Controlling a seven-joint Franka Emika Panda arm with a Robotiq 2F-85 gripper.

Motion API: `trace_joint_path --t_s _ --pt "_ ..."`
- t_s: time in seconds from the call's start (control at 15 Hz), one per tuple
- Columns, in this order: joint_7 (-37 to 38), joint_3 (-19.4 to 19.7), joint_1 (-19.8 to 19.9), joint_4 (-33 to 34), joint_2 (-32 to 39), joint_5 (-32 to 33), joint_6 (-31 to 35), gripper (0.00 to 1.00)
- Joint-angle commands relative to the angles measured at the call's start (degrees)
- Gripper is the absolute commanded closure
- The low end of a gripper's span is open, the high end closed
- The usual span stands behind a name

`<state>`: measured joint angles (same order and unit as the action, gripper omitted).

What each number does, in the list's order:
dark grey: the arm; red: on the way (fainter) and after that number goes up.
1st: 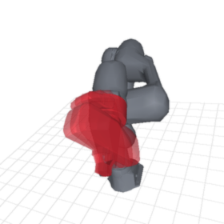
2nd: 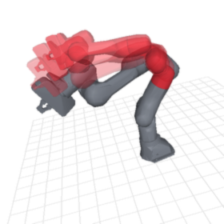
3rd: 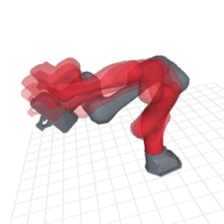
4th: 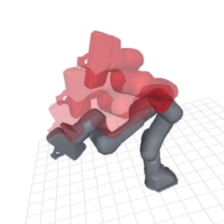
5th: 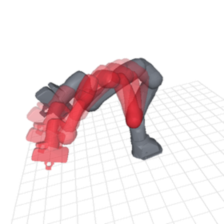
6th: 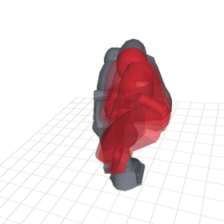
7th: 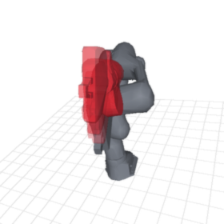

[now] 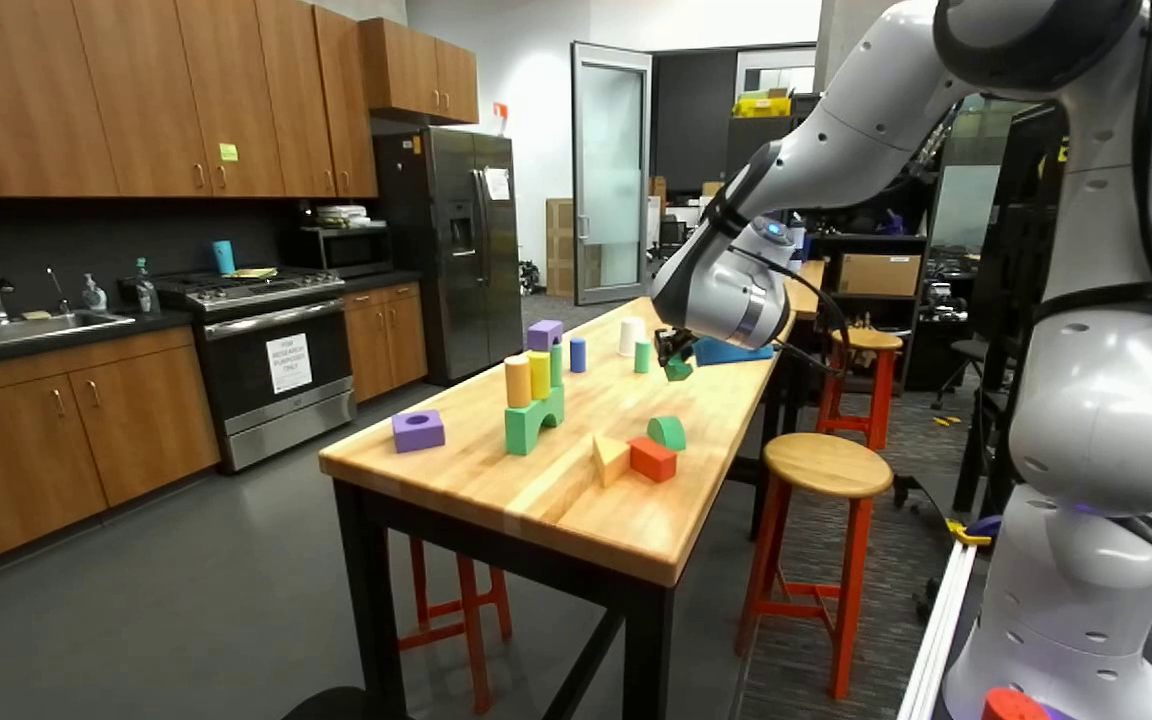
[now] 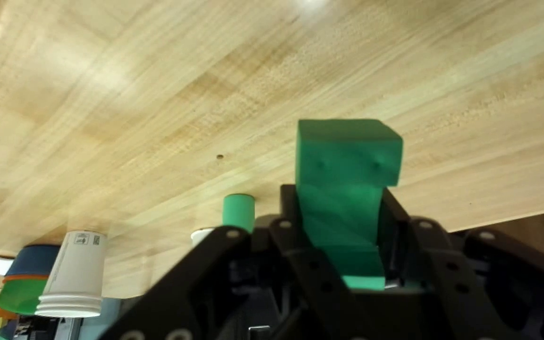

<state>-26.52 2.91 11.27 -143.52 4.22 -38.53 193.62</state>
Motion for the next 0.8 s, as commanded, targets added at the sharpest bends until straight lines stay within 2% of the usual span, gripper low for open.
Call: trace_joint_path --t_s 0.0,0.07,0.13,0.2,0.27,0.33,0.6,0.73 --pt "-2.2 -0.2 -0.1 -0.6 -1.6 1.6 -4.5 0.85" --pt "-2.1 -1.3 0.3 -0.3 -2.9 2.8 -7.9 0.85" --pt "6.0 1.4 -1.9 -0.9 -4.6 12.7 -11.9 0.85" --pt "-1.4 -4.0 0.3 1.2 -5.3 5.0 -15.1 0.85" --pt "-2.3 -4.9 -0.3 2.1 -6.2 3.5 -18.2 0.85" --pt "-6.1 -5.8 -1.2 3.5 -6.5 -0.8 -21.0 0.85" --pt "-24.2 -5.1 -3.0 7.8 -7.5 -19.2 -35.8 0.85" --pt "-30.4 -3.8 -2.0 8.1 -7.2 -23.3 -43.2 0.85"
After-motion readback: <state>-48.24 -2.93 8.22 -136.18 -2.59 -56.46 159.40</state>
